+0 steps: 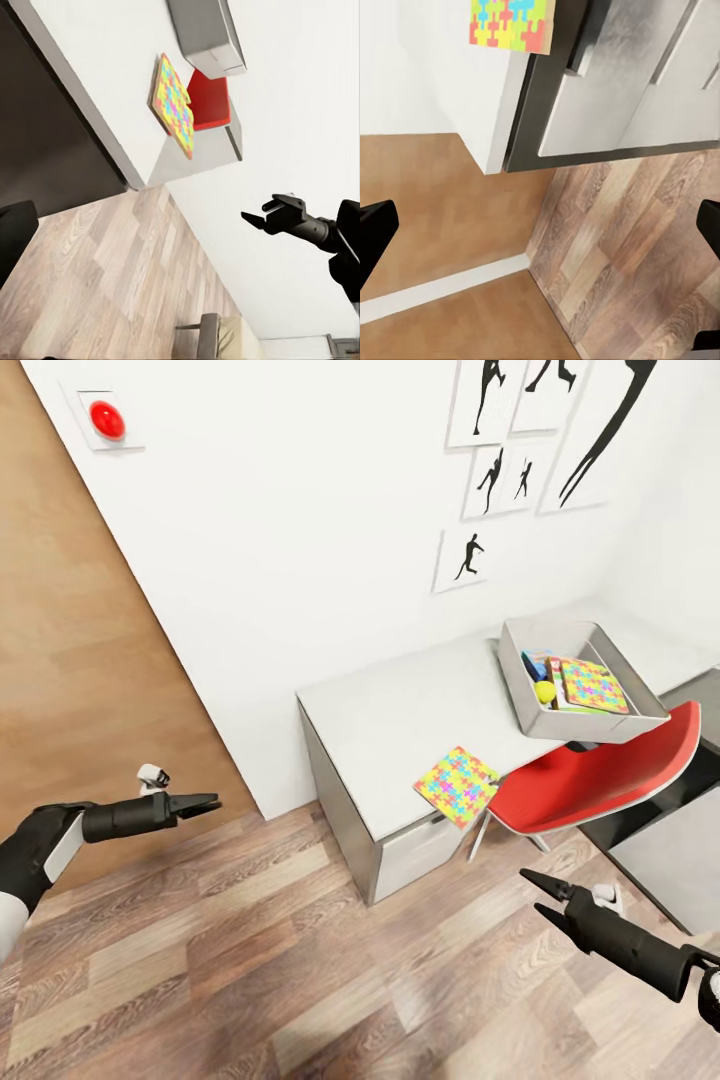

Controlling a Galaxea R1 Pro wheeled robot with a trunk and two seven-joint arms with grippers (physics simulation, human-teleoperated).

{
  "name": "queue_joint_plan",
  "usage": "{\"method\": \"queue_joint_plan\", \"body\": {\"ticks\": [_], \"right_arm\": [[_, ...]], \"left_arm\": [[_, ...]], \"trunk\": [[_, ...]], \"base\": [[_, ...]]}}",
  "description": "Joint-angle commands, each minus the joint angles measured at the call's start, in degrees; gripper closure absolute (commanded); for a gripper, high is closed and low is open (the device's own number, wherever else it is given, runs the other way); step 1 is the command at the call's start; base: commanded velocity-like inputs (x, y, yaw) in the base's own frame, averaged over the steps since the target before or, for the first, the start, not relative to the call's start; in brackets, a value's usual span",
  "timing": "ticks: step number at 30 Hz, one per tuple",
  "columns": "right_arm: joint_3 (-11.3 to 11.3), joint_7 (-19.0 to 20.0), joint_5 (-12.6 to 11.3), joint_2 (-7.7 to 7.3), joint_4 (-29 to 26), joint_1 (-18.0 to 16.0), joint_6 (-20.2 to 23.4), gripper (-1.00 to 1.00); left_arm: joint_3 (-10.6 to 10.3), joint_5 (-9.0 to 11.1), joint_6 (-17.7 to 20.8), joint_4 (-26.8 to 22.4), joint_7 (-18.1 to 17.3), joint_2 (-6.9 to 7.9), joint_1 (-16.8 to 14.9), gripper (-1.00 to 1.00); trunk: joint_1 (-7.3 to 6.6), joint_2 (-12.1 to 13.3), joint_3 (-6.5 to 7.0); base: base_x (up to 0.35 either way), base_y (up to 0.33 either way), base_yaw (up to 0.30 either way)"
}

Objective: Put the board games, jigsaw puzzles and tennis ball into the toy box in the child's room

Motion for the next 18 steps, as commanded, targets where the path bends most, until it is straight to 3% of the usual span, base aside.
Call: {"method": "queue_joint_plan", "body": {"ticks": [1,4,9,14,18], "right_arm": [[0.0,0.9,0.6,0.01,0.0,0.0,0.2,-1.00],[0.1,2.7,1.0,0.05,0.0,0.0,-0.2,-1.00],[0.1,3.4,1.1,0.13,0.0,0.0,-0.3,-1.00],[0.1,4.0,1.3,3.32,0.1,0.0,-3.4,-1.00],[0.2,4.3,1.3,4.14,0.0,0.0,-4.5,-1.00]], "left_arm": [[-0.3,0.3,0.6,0.0,-0.7,0.11,-0.1,-1.00],[-0.3,0.2,0.5,0.0,-3.5,0.23,-0.1,-1.00],[-0.4,0.2,0.5,0.0,-4.5,0.23,-0.1,-1.00],[-0.3,0.2,0.5,0.0,-4.6,0.24,-0.1,-1.00],[-0.3,0.2,0.5,0.1,-4.7,0.53,-0.1,-1.00]], "trunk": [[0.03,-0.1,-0.09],[0.03,-0.1,-0.09],[0.03,-0.1,-0.08],[0.03,-0.1,0.22],[0.03,-0.1,0.53]], "base": [[-0.002,-0.006,0.000],[-0.001,-0.003,0.000],[0.000,-0.111,-0.001],[0.000,-0.154,-0.073],[0.000,-0.025,-0.097]]}}
